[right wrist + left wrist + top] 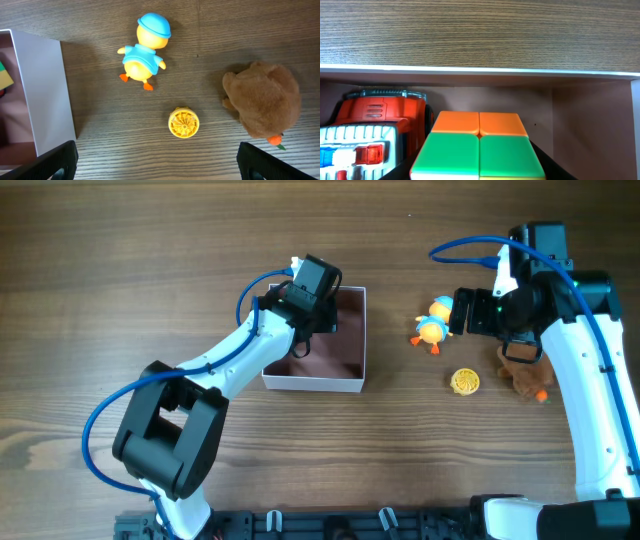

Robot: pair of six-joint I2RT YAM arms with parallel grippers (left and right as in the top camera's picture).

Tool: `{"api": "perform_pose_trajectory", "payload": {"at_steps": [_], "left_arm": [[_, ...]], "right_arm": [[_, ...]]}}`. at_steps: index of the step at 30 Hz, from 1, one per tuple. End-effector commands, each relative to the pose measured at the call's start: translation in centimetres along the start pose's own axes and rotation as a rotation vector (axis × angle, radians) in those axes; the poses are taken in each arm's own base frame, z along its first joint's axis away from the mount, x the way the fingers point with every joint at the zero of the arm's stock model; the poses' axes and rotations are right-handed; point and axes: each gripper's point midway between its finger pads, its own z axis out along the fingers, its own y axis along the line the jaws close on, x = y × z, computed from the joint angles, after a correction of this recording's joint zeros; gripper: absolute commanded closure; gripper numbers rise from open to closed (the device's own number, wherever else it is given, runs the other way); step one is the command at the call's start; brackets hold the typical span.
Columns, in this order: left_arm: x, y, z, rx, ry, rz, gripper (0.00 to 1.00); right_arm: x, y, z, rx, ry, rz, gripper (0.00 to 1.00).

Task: Pack container
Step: 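Carry the colour cube into the box beside the truck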

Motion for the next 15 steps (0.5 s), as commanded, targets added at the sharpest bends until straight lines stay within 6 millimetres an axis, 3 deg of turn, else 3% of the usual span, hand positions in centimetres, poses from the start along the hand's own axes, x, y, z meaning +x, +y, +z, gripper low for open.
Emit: {"api": "perform_pose_trajectory", "payload": {"at_steps": [1,4,15], "left_arm": [[-0.34,0.15,0.15,-0.013,-0.013,0.011,0.44],[-0.32,0.14,0.15,-0.013,-0.012,0.011,0.4],[-0.37,0.12,0.13,-0.012,-0.014,0.011,0.41]], "right_arm": [[-0.59,0.14,-0.33,-0.007,-0.015,0.009,0.0],[-0.6,0.14,-0.33,-0.007,-0.015,0.009,0.0],[-0.6,0.14,-0.33,-0.007,-0.015,0.009,0.01]]}}
